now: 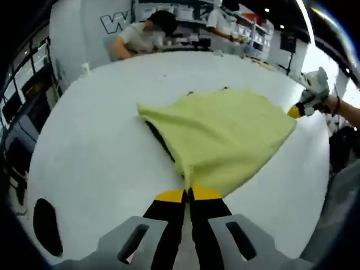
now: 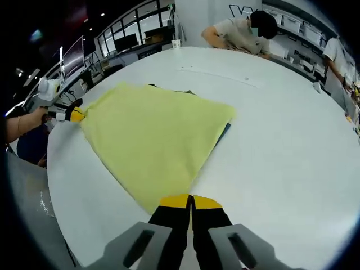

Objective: Fold the garment on the visible template until the final outline fits inside the template.

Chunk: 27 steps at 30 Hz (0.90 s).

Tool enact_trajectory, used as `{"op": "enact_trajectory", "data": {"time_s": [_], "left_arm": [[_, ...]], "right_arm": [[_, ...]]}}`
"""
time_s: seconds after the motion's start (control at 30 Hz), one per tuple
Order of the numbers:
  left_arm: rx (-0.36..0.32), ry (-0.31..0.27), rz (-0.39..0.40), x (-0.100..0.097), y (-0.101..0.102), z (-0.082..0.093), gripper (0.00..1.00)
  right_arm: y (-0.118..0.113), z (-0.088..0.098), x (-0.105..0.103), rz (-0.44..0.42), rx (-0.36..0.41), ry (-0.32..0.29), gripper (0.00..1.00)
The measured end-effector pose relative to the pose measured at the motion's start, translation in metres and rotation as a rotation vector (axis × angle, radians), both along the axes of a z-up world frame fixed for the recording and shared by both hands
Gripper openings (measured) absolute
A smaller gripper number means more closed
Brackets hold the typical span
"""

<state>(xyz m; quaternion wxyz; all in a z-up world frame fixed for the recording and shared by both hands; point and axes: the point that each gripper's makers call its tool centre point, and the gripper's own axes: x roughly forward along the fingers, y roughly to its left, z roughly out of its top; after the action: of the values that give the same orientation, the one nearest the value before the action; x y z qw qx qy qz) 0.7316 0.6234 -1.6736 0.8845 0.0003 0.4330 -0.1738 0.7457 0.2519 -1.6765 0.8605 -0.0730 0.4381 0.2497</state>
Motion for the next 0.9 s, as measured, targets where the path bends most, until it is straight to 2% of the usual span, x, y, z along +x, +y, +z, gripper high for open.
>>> {"op": "enact_trajectory", "data": {"time_s": [0.03,0.13,0.17,0.2,0.23,0.33,0.4,0.47,0.63,0.67,0.73,0.77,0.8,0.83,0.9], "left_arm": [[-0.019,0.022,0.002,-0.002,0.0,-0.001,0.1],[0.062,0.002,-0.039,-0.002,0.011,-0.002,0.08],[0.149,-0.015,-0.071,-0.001,0.024,-0.005,0.05],[0.175,-0.006,-0.078,-0.004,0.028,-0.008,0.05],[0.157,-0.021,-0.09,-0.003,0.027,-0.008,0.05],[0.171,-0.065,-0.088,-0.005,0.029,0.006,0.07],[0.149,-0.092,-0.082,0.002,0.029,0.013,0.09],[0.132,-0.118,-0.08,0.011,0.028,0.02,0.12],[0.132,-0.152,-0.076,0.051,0.028,0.03,0.18],[0.132,-0.164,-0.075,0.06,0.025,0.032,0.19],[0.136,-0.165,-0.072,0.065,0.025,0.032,0.21],[0.167,-0.179,-0.085,0.078,0.024,0.03,0.22],[0.181,-0.181,-0.09,0.081,0.025,0.03,0.22],[0.188,-0.176,-0.09,0.093,0.028,0.025,0.22],[0.181,-0.176,-0.097,0.103,0.028,0.022,0.23]], "right_arm": [[0.0,0.001,0.0,-0.007,0.005,-0.001,0.0],[0.005,0.01,0.002,-0.05,0.081,-0.019,0.0],[0.0,0.012,0.003,-0.061,0.074,-0.025,0.0],[-0.003,0.011,0.005,-0.06,0.073,-0.031,0.0],[-0.003,0.013,0.007,-0.059,0.075,-0.038,0.0],[0.001,0.018,0.015,-0.049,0.082,-0.062,0.0],[0.004,0.022,0.017,-0.045,0.081,-0.071,0.1],[0.003,0.022,0.027,-0.043,0.076,-0.084,0.13],[0.017,0.034,0.043,-0.016,0.071,-0.124,0.19],[0.016,0.035,0.056,-0.011,0.054,-0.142,0.21],[0.018,0.038,0.066,-0.012,0.05,-0.16,0.25],[0.019,0.038,0.071,-0.011,0.052,-0.162,0.25],[0.018,0.037,0.074,-0.01,0.048,-0.158,0.25],[0.018,0.036,0.078,-0.009,0.043,-0.153,0.24],[0.016,0.034,0.088,0.005,0.019,-0.157,0.25]]}}
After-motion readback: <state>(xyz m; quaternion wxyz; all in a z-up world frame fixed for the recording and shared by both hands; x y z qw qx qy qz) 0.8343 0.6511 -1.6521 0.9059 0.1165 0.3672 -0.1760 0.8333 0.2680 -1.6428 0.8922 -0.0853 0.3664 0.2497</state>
